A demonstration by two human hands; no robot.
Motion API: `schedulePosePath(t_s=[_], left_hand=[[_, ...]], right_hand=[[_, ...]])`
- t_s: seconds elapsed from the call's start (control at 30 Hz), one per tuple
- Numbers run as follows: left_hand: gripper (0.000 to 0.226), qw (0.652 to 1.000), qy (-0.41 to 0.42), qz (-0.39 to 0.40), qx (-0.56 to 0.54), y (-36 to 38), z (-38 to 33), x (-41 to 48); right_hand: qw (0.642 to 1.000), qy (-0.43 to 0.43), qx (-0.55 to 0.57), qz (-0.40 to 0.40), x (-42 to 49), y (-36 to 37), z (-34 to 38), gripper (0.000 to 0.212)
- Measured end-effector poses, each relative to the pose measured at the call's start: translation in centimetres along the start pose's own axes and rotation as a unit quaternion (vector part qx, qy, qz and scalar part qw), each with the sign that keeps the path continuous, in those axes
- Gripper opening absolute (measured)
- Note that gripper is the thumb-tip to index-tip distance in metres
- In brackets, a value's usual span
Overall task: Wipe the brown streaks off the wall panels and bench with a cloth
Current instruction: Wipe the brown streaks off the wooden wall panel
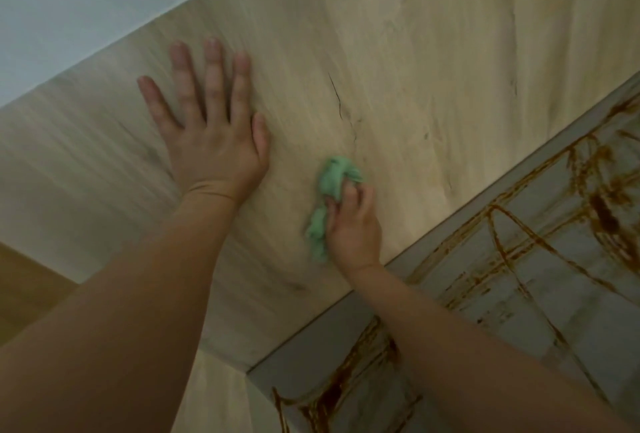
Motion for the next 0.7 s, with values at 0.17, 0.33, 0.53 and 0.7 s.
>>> schedulePosePath(t_s=[0.17, 0.33, 0.53, 0.7], left_hand=[[0.070, 1.000, 0.000, -0.006, -0.002, -0.1, -0.2, 0.1], [0.070, 1.000, -0.002, -0.013, -0.007, 0.1, 0.0, 0.0], [0.070, 1.000, 0.000, -0.028, 0.005, 0.2, 0.1, -0.1], [0.071, 0.999, -0.003, -0.033, -0.002, 0.3, 0.0, -0.1]], right_hand=[[0.814, 0.570, 0.112, -0.010, -0.3, -1.6, -11.4, 0.051], [0.955, 0.263, 0.079, -0.108, 7.5, -3.6, -0.4, 0.041], [0.994, 0.038, -0.010, -0.106, 9.9, -3.9, -1.7, 0.049], [0.839, 0.533, 0.111, 0.016, 6.1, -3.4, -17.8, 0.054]])
Point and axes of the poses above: each hand's wrist, its own x-axis towards the middle knuckle, its own y-axis out of the palm, z = x × y, the point moved 7 cm from there along x, towards the middle knuckle, and after that the axes turned 9 degrees about y, right-handed, at the moved point
